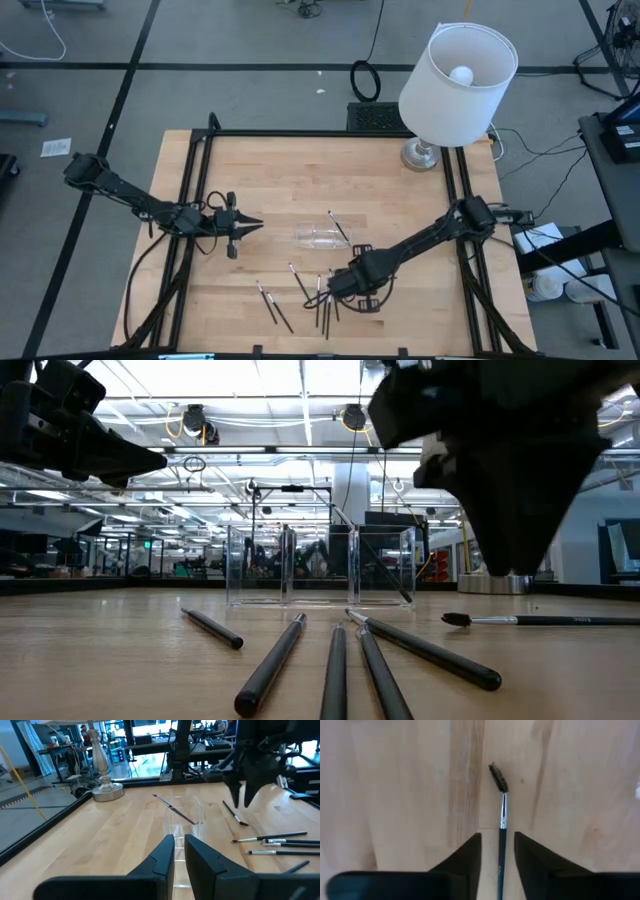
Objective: Pick & Place Makeup Supplies
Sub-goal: Put the makeup brush into the transparent organizer
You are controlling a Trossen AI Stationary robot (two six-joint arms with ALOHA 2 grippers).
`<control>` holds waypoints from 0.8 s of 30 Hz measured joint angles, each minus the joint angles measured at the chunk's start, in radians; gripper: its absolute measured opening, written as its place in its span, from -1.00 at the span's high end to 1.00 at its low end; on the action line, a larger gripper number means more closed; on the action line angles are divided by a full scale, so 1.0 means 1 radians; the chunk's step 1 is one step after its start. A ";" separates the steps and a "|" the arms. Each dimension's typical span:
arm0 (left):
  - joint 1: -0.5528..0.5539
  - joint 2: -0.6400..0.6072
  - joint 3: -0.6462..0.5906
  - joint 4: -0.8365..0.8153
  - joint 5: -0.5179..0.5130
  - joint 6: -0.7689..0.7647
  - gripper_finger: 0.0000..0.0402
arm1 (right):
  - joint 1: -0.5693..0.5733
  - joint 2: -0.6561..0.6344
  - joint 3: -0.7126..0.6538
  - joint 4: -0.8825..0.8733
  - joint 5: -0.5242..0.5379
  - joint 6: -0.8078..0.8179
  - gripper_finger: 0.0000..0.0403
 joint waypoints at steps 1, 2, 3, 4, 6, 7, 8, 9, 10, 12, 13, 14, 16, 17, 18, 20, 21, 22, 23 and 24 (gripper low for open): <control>0.000 0.000 0.000 0.000 0.000 0.000 0.75 | 0.000 0.001 -0.008 0.000 -0.001 0.000 0.42; 0.000 0.000 0.000 0.000 0.000 0.000 0.75 | 0.000 0.001 -0.018 0.001 -0.001 0.003 0.37; 0.000 0.000 0.000 0.001 0.000 0.000 0.75 | 0.000 0.001 -0.028 0.003 -0.001 0.004 0.34; 0.000 0.000 0.000 0.001 0.000 0.001 0.75 | 0.000 0.001 -0.038 0.004 -0.001 0.004 0.30; 0.000 0.000 0.000 0.001 0.000 0.005 0.75 | 0.000 0.001 -0.059 0.009 -0.001 0.006 0.26; 0.000 0.000 0.000 0.001 0.000 0.005 0.75 | 0.000 0.001 -0.071 0.019 -0.001 0.010 0.24; 0.000 0.000 0.000 0.001 0.000 0.005 0.75 | 0.000 0.001 -0.086 0.035 -0.001 0.019 0.24; 0.000 0.000 0.000 0.001 0.000 0.008 0.75 | 0.000 0.001 -0.101 0.055 -0.001 0.029 0.23; 0.000 0.000 0.000 0.001 0.000 0.010 0.75 | 0.000 0.001 -0.118 0.077 -0.001 0.039 0.23; 0.000 0.000 0.000 0.002 0.000 0.012 0.75 | 0.000 -0.005 -0.148 0.119 -0.002 0.053 0.24; 0.000 0.000 0.000 0.002 0.000 0.012 0.75 | 0.000 -0.006 -0.161 0.142 -0.002 0.055 0.26; 0.000 0.000 0.000 0.002 0.000 0.011 0.75 | 0.000 -0.007 -0.177 0.164 -0.002 0.056 0.27; 0.000 0.000 0.000 0.002 0.000 0.009 0.75 | 0.000 -0.008 -0.208 0.206 -0.003 0.057 0.30; 0.000 0.000 0.000 0.002 0.000 0.009 0.75 | 0.000 -0.009 -0.223 0.231 -0.003 0.058 0.32; 0.000 0.000 0.000 0.002 0.000 0.008 0.75 | 0.000 -0.011 -0.234 0.250 -0.003 0.063 0.33; 0.000 0.000 0.000 0.003 0.000 0.008 0.75 | 0.000 -0.010 -0.248 0.255 -0.004 0.085 0.37; 0.000 0.000 0.000 0.003 0.000 0.008 0.75 | 0.000 -0.010 -0.253 0.258 -0.004 0.100 0.39; 0.000 0.000 0.000 0.003 0.000 0.008 0.75 | -0.001 -0.009 -0.258 0.260 -0.004 0.115 0.41; 0.000 0.000 0.000 0.003 0.000 0.008 0.75 | -0.002 -0.009 -0.264 0.264 -0.005 0.127 0.43; 0.000 0.000 0.000 0.003 0.000 0.008 0.75 | -0.002 -0.009 -0.269 0.267 -0.006 0.135 0.45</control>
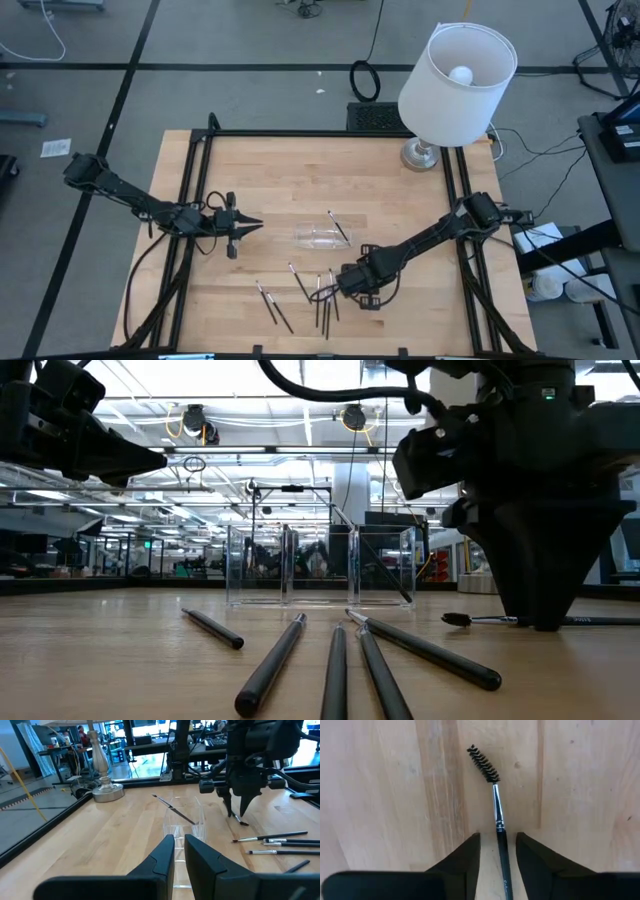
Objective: Pick & Place Makeup Supplies
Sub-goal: Put the makeup brush into the transparent organizer
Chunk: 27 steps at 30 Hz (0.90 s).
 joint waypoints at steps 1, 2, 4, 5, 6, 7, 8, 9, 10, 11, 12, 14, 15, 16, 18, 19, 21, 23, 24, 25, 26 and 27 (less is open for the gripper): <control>0.000 0.000 0.000 0.001 0.000 0.000 0.75 | 0.000 0.000 -0.003 0.004 0.000 0.004 0.47; 0.000 0.000 0.000 0.001 0.000 0.000 0.75 | 0.000 0.001 -0.006 0.007 0.000 0.004 0.49; 0.000 0.000 0.000 0.001 0.000 0.000 0.75 | 0.000 0.001 -0.009 0.011 0.000 0.003 0.53; 0.000 0.000 0.000 0.001 0.000 0.000 0.75 | 0.001 0.001 -0.009 0.013 -0.001 0.000 0.55; 0.000 0.000 0.000 0.001 0.000 0.000 0.75 | 0.001 0.001 -0.009 0.014 -0.006 -0.001 0.57; 0.000 0.000 0.000 0.001 0.000 0.000 0.75 | 0.002 0.002 -0.009 0.018 -0.012 -0.002 0.58; 0.000 0.000 0.000 0.001 0.000 0.000 0.75 | 0.001 0.002 -0.009 0.021 -0.017 -0.003 0.60; 0.000 0.000 0.000 0.001 0.000 0.000 0.75 | 0.001 0.002 -0.009 0.022 -0.021 -0.002 0.61; 0.000 0.000 0.000 0.001 0.000 0.000 0.75 | 0.001 0.002 -0.009 0.024 -0.023 -0.002 0.63; 0.000 0.000 0.000 0.001 0.000 0.000 0.75 | 0.001 0.002 -0.009 0.027 -0.022 -0.002 0.66; 0.000 0.000 0.000 0.001 0.000 0.000 0.75 | 0.001 0.003 -0.009 0.027 -0.022 -0.001 0.69; 0.000 0.000 0.000 0.001 0.000 0.000 0.75 | 0.001 0.015 -0.009 0.024 -0.029 0.010 0.78; 0.000 0.000 0.000 0.001 0.000 0.000 0.75 | 0.001 0.021 -0.009 0.018 -0.037 0.012 0.84; 0.000 0.000 0.000 0.001 0.000 0.000 0.75 | 0.001 0.026 -0.009 0.014 -0.047 0.013 0.91; 0.000 0.000 0.000 0.001 0.000 0.000 0.75 | 0.000 0.041 -0.009 -0.004 -0.072 0.019 0.96; 0.000 0.000 0.000 0.001 0.000 0.000 0.75 | -0.001 0.043 -0.009 -0.013 -0.072 0.028 0.95; 0.000 0.000 0.000 0.000 0.000 0.000 0.75 | 0.000 0.044 -0.009 -0.028 -0.060 0.050 0.95; 0.000 0.000 0.000 0.000 0.000 0.000 0.75 | 0.000 0.045 -0.008 -0.036 -0.060 0.059 0.97; 0.000 0.000 0.000 0.001 0.000 0.000 0.75 | -0.001 0.044 -0.008 -0.037 -0.061 0.060 0.98; 0.000 0.000 0.000 0.001 0.000 0.000 0.75 | -0.003 0.037 -0.008 -0.037 -0.060 0.062 0.98; 0.000 0.000 0.000 0.001 0.000 0.000 0.75 | -0.004 0.029 -0.010 -0.036 -0.058 0.066 0.98; 0.000 0.000 0.000 0.001 0.000 0.000 0.75 | -0.003 0.019 -0.010 -0.032 -0.054 0.077 0.98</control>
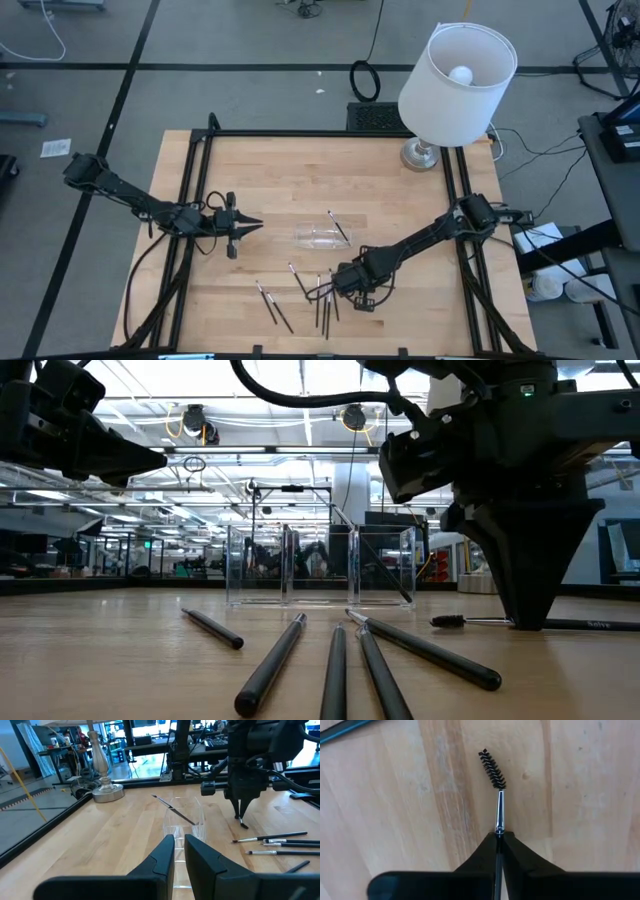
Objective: Pick & Place Makeup Supplies
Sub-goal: Put the makeup brush into the transparent organizer
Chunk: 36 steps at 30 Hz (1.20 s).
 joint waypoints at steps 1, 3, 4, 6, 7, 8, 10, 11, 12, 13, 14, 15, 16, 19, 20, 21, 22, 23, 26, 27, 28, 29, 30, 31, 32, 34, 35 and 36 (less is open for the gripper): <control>0.000 0.000 0.000 0.000 0.000 0.000 0.75 | 0.000 -0.010 0.000 0.007 0.004 0.007 0.98; 0.000 0.000 0.000 0.001 0.000 0.000 0.75 | 0.001 -0.043 0.000 0.017 0.022 0.018 0.99; 0.000 0.000 0.000 0.003 0.000 0.000 0.75 | 0.001 -0.062 0.000 0.021 0.033 0.027 0.99; 0.000 0.000 0.000 0.006 0.000 0.000 0.75 | 0.001 -0.097 -0.001 0.032 0.059 0.041 0.99; 0.000 0.000 0.000 0.007 0.000 0.000 0.75 | 0.002 -0.110 -0.002 0.027 0.073 0.050 0.99; 0.000 0.000 0.000 0.008 0.000 0.000 0.75 | 0.004 -0.123 -0.004 0.015 0.081 0.058 0.99; 0.000 0.000 0.000 0.008 0.000 0.000 0.75 | 0.006 -0.147 -0.007 -0.002 0.090 0.062 0.99; 0.000 0.000 0.000 0.008 0.000 0.000 0.75 | 0.006 -0.158 -0.007 0.003 0.089 0.062 1.00; 0.000 0.000 0.000 0.009 0.000 0.000 0.75 | 0.005 -0.168 -0.005 0.010 0.092 0.063 1.00; 0.000 0.000 0.000 0.009 0.000 0.000 0.75 | 0.005 -0.174 -0.004 0.013 0.107 0.063 1.00; 0.000 0.000 0.000 0.009 0.000 0.000 0.75 | 0.005 -0.177 -0.003 0.016 0.111 0.063 1.00; 0.000 0.000 0.000 0.009 0.000 0.000 0.75 | 0.005 -0.179 -0.003 0.015 0.111 0.063 1.00; 0.000 0.000 0.000 0.009 0.000 0.000 0.75 | 0.006 -0.180 -0.003 0.017 0.112 0.063 1.00; 0.000 0.000 0.000 0.009 0.000 0.000 0.75 | 0.005 -0.186 -0.003 0.038 0.114 0.058 1.00; 0.000 0.000 0.000 0.009 0.000 0.001 0.75 | 0.005 -0.187 -0.003 0.046 0.115 0.054 1.00; 0.000 0.000 0.000 0.009 0.000 0.000 0.75 | 0.005 -0.187 -0.003 0.056 0.115 0.050 1.00; 0.000 0.000 0.000 0.009 0.000 0.000 0.75 | 0.005 -0.187 -0.003 0.065 0.115 0.045 1.00; 0.000 0.000 0.000 0.009 0.000 0.000 0.75 | 0.005 -0.193 -0.003 0.071 0.117 0.039 1.00; 0.000 0.000 0.000 0.009 0.000 0.000 0.75 | 0.006 -0.232 -0.003 0.091 0.155 0.021 1.00; 0.000 0.000 0.000 0.009 0.000 0.000 0.75 | 0.005 -0.254 -0.003 0.093 0.180 0.017 1.00; 0.000 0.000 0.000 0.010 0.000 0.000 0.75 | 0.005 -0.276 -0.003 0.094 0.212 0.011 1.00; 0.000 0.000 0.000 0.010 0.000 0.000 0.75 | 0.005 -0.304 -0.003 0.100 0.244 0.003 1.00; 0.000 0.000 0.000 0.010 0.000 0.000 0.75 | 0.005 -0.332 -0.003 0.110 0.275 -0.008 1.00; 0.000 0.000 0.000 0.010 0.000 0.000 0.75 | 0.005 -0.362 -0.003 0.143 0.310 -0.031 1.00; 0.000 0.000 0.000 0.011 0.000 0.000 0.75 | 0.005 -0.390 -0.002 0.180 0.343 -0.054 1.00; 0.000 0.000 0.000 0.013 0.000 0.002 0.75 | 0.005 -0.438 -0.002 0.266 0.417 -0.126 1.00; 0.000 0.000 0.000 0.013 -0.002 0.004 0.75 | 0.001 -0.455 -0.002 0.327 0.454 -0.173 1.00; 0.000 0.000 0.000 0.013 -0.005 0.004 0.75 | -0.002 -0.468 -0.001 0.402 0.488 -0.229 1.00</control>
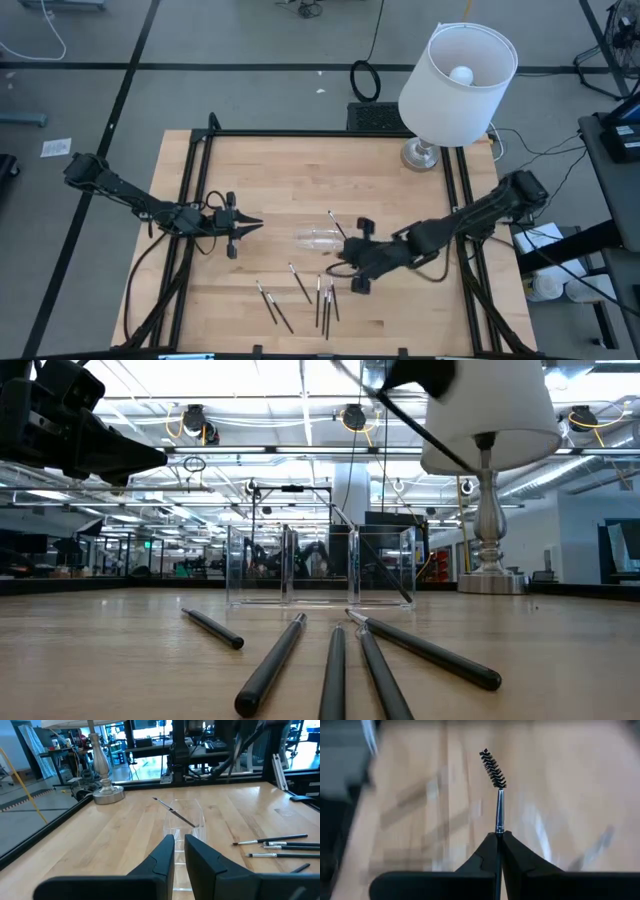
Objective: Pick & Place Makeup Supplies
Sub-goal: Put the makeup brush into the transparent organizer
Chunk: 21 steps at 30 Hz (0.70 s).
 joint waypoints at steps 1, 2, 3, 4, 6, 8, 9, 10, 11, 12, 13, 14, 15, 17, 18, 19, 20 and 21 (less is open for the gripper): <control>0.000 0.000 0.000 0.002 -0.002 0.000 0.75 | -0.006 -0.008 0.000 0.068 0.023 -0.061 1.00; 0.000 0.000 0.000 0.002 -0.005 0.000 0.75 | -0.014 -0.010 0.000 0.140 0.044 -0.121 1.00; 0.000 0.000 0.000 0.002 -0.006 0.000 0.75 | -0.022 -0.010 0.001 0.213 0.049 -0.178 1.00; 0.000 0.000 0.000 0.002 -0.008 0.000 0.75 | -0.029 -0.008 -0.001 0.273 0.049 -0.235 1.00; 0.000 0.000 0.000 0.005 -0.009 0.001 0.75 | -0.049 -0.008 -0.032 0.397 0.049 -0.322 1.00; 0.000 0.000 0.000 0.004 -0.009 0.001 0.75 | -0.078 -0.008 -0.089 0.524 0.042 -0.369 1.00; 0.000 0.000 0.000 0.004 -0.009 0.001 0.75 | -0.094 -0.008 -0.127 0.581 0.041 -0.376 1.00; 0.000 0.000 0.000 0.003 -0.009 0.001 0.75 | -0.112 -0.008 -0.166 0.634 0.041 -0.376 1.00; 0.000 0.000 0.000 0.003 -0.009 0.001 0.75 | -0.130 -0.007 -0.208 0.693 0.041 -0.376 1.00; 0.000 0.000 0.000 0.003 -0.010 0.001 0.75 | -0.146 -0.006 -0.249 0.749 0.042 -0.370 1.00; 0.000 0.000 0.000 0.003 -0.010 0.001 0.75 | -0.162 -0.006 -0.287 0.807 0.042 -0.355 1.00; 0.000 0.000 0.000 0.003 -0.011 0.001 0.75 | -0.178 -0.006 -0.322 0.858 0.039 -0.335 1.00; 0.000 0.000 0.000 0.002 -0.011 0.001 0.75 | -0.195 -0.006 -0.354 0.909 0.020 -0.312 1.00; 0.000 0.000 0.000 0.002 -0.012 0.001 0.75 | -0.225 0.015 -0.403 0.995 -0.015 -0.273 1.00; 0.000 0.000 0.000 0.002 -0.012 0.001 0.75 | -0.235 0.030 -0.424 1.037 -0.019 -0.263 1.00; 0.000 0.000 0.000 0.002 -0.012 0.001 0.75 | -0.241 0.042 -0.444 1.060 -0.022 -0.261 1.00; 0.000 0.000 0.000 0.002 -0.013 0.002 0.75 | -0.246 0.053 -0.456 1.072 -0.026 -0.259 1.00; 0.000 0.000 0.000 0.002 -0.013 0.007 0.75 | -0.252 0.071 -0.456 1.094 -0.036 -0.253 1.00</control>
